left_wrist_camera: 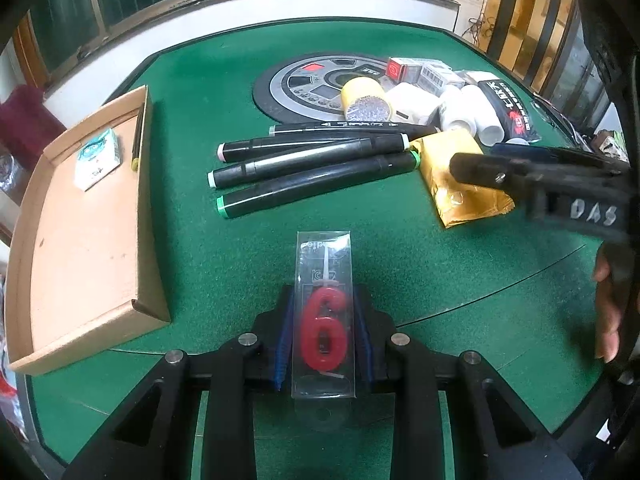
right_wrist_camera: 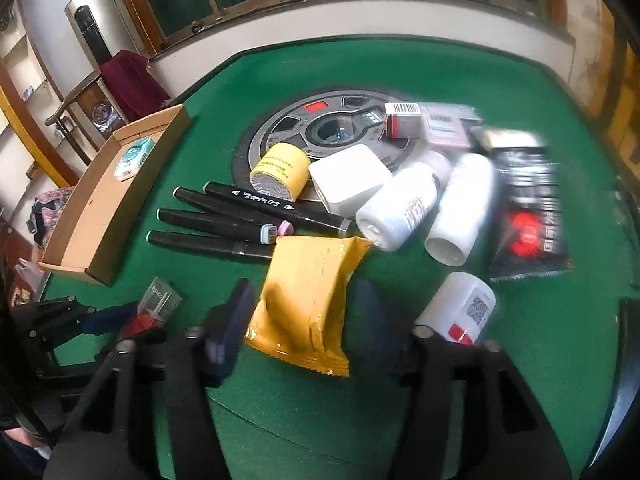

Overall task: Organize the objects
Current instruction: 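Lift the candle box and yellow packet and carry them toward the tray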

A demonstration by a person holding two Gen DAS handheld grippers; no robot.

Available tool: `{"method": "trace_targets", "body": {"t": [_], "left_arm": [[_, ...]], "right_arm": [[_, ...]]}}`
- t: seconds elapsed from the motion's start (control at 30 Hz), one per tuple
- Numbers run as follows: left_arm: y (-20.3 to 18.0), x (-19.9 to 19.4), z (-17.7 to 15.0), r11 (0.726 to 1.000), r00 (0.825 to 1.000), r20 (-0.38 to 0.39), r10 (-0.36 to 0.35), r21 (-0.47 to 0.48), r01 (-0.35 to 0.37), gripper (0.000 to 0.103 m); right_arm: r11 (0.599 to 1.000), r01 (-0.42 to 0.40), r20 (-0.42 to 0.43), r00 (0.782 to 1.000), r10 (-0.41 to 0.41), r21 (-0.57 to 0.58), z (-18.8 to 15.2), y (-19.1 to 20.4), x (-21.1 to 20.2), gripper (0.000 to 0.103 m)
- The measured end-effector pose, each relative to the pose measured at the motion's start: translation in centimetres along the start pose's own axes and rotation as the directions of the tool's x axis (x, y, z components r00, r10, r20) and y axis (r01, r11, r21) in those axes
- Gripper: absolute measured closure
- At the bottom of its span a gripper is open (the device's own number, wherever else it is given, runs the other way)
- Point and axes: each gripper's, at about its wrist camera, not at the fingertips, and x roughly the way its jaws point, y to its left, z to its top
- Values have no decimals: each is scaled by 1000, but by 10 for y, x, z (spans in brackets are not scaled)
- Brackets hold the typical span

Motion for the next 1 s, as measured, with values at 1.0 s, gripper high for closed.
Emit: {"method": "trace_targets", "body": {"t": [1.0], "left_arm": [[35,-31,-3,975,988,104,-113,-178,130,79]], "right_arm": [[992,-126,81,989,128,-21,-4,-2,-19,58]]}}
